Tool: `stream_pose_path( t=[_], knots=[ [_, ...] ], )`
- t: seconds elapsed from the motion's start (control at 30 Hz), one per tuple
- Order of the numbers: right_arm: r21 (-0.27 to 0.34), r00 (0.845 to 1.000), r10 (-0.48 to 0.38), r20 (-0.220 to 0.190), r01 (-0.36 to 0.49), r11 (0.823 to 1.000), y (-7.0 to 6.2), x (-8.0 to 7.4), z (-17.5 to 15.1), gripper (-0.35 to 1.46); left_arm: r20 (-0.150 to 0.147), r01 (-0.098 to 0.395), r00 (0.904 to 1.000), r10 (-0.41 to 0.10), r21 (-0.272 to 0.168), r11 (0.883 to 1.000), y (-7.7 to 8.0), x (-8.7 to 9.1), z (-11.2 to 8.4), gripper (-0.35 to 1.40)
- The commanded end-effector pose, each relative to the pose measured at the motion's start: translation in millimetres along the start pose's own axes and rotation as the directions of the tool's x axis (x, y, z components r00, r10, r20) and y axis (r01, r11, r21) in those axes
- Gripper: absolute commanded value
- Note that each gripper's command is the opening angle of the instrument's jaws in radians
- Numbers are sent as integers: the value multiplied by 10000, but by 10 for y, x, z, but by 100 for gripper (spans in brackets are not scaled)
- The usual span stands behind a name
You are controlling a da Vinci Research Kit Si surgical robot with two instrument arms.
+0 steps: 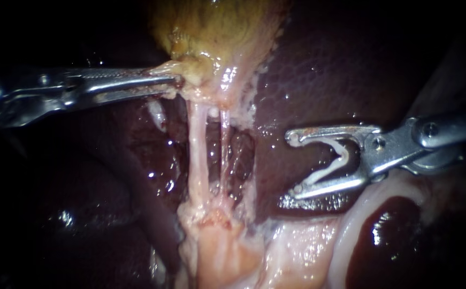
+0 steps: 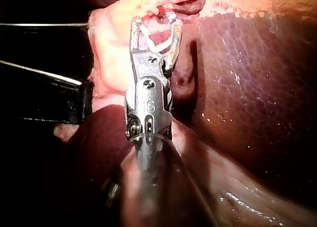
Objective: Clipping first clip left tube
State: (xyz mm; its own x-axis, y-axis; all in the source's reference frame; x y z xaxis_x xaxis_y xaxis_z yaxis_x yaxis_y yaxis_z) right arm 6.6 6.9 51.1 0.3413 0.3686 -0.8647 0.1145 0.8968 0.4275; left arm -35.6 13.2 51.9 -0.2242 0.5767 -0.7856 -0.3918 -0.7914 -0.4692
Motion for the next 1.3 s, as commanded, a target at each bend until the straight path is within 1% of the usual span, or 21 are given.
stream_pose_path(
  t=[0.03,0.17,0.27,0.33,0.5,0.6,0.67,0.83,0.97,1.1,1.2,1.3],
  knots=[
    [-3,10000,10,3,-10,10000,0,0,0,49,-6,-6,10000,6,-20,10000,0,0,-1,-35],
    [-10,10000,13,5,-13,10000,1,0,0,49,0,17,10000,-17,-59,10000,1,5,-9,-35],
    [-13,10000,13,6,-13,10000,1,-1,0,49,13,73,10000,-73,-120,9999,1,17,-21,-35],
    [-14,10000,13,6,-13,10000,1,-1,0,49,27,131,9999,-131,-182,9997,2,28,-33,-35],
    [-17,10000,13,7,-13,10000,2,-2,0,50,-301,343,9990,-344,-33,9994,3,57,-69,-35],
    [-17,10000,13,7,-13,10000,2,-2,0,50,-419,338,9986,-337,6,9994,6,67,-85,-35],
    [-17,10000,13,7,-13,10000,2,-2,0,50,-466,353,9983,-351,35,9994,7,70,-90,-35],
    [-15,10000,9,5,-9,10000,-1,1,3,50,-464,347,9983,-345,36,9994,9,69,-94,-35],
    [-9,10000,10,3,-10,10000,-8,8,14,50,-466,335,9984,-333,42,9994,9,67,-93,-35],
    [83,10000,-57,-18,57,9999,-19,20,38,50,-468,330,9984,-328,48,9994,9,66,-92,-35],
    [82,9999,159,-21,-159,9998,-24,28,59,50,-470,326,9984,-323,55,9995,10,66,-90,-35],
    [73,9993,370,-20,-369,9993,-27,33,81,50,-471,323,9984,-320,59,9995,10,65,-90,-35]
  ],
)
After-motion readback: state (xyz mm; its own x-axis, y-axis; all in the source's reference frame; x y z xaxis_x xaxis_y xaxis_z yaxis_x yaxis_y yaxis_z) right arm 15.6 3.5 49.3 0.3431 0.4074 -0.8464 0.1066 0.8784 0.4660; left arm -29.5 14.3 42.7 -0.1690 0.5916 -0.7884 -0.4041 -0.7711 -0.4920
